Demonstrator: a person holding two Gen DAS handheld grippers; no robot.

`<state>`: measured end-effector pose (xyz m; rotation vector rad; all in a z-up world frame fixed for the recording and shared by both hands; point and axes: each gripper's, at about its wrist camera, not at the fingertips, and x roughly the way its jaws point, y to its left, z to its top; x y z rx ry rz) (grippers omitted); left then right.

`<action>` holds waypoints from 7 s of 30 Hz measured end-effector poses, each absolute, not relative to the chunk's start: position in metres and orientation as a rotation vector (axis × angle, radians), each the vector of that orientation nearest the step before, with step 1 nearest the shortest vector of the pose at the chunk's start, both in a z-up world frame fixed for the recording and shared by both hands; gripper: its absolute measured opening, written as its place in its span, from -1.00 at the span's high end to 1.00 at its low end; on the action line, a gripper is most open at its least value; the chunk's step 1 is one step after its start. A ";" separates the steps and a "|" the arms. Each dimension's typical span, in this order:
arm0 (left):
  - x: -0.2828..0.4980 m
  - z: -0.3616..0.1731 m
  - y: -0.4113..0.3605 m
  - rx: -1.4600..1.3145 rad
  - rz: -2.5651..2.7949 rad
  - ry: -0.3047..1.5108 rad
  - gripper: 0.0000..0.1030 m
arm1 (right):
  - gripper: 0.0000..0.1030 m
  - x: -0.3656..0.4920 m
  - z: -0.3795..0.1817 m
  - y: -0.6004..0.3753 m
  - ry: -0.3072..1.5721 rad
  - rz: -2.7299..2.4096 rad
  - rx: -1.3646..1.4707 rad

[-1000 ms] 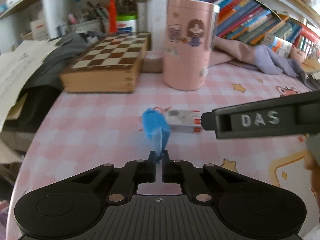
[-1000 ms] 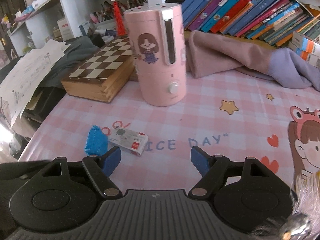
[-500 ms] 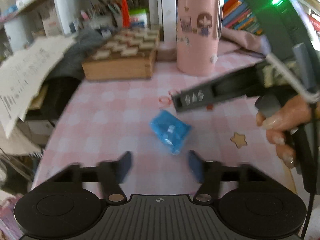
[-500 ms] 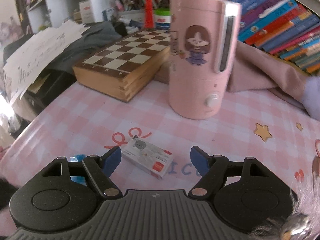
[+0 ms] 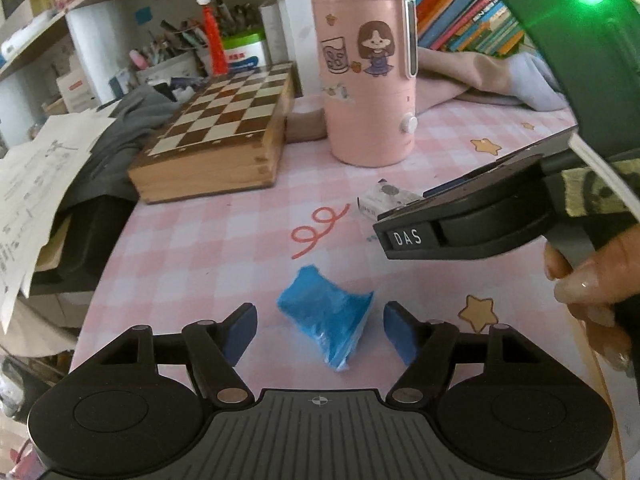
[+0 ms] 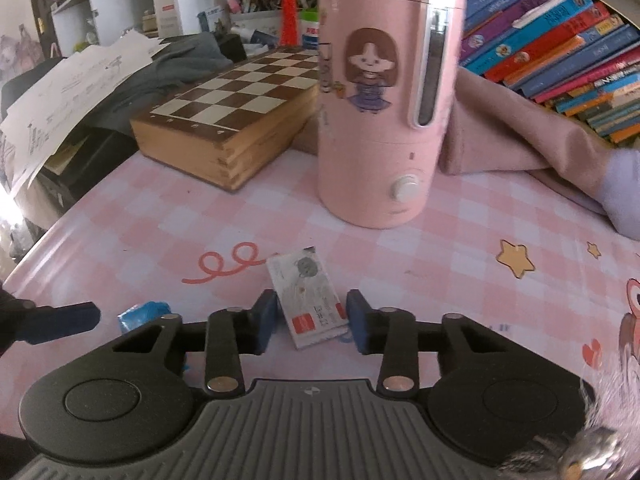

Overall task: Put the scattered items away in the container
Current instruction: 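Close the left tool on the blue item while the right tool grasps the white-red box, then carry the blue item and white-red box up over the yellow box with both tools, then lower the blue item and white-red box into the yellow box and open both tools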

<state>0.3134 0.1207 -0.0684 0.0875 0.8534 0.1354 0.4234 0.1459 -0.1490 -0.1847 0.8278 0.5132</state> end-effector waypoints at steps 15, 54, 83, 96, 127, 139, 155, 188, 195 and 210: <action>0.322 -0.068 0.129 0.032 0.146 0.850 0.22 | 0.45 0.426 -0.150 0.151 0.811 0.540 -0.228; 0.159 0.041 0.101 -0.054 0.013 0.605 0.27 | 0.46 0.254 -0.034 0.059 0.649 0.492 -0.075; 0.021 0.042 0.073 -0.066 -0.076 0.597 0.29 | 0.46 0.080 -0.038 0.031 0.673 0.424 -0.032; 0.005 0.035 0.045 -0.033 -0.188 0.633 0.30 | 0.46 0.040 -0.046 0.003 0.713 0.328 0.006; 0.032 0.024 -0.047 0.080 -0.536 0.676 0.31 | 0.46 -0.008 -0.056 -0.097 0.758 -0.021 0.146; 0.048 0.025 -0.070 0.087 -0.602 0.663 0.32 | 0.46 -0.005 -0.053 -0.120 0.750 -0.096 0.153; 0.074 0.031 -0.090 0.104 -0.630 0.619 0.32 | 0.46 0.015 -0.047 -0.139 0.722 -0.123 0.150; 0.208 0.039 -0.180 0.120 -0.345 0.549 0.31 | 0.46 0.207 -0.028 -0.237 0.646 0.139 0.016; 0.227 0.022 -0.196 0.144 -0.265 0.628 0.31 | 0.45 0.245 -0.050 -0.239 0.721 0.245 -0.032; 0.238 -0.001 -0.204 0.123 -0.168 0.729 0.26 | 0.45 0.277 -0.086 -0.239 0.878 0.377 -0.047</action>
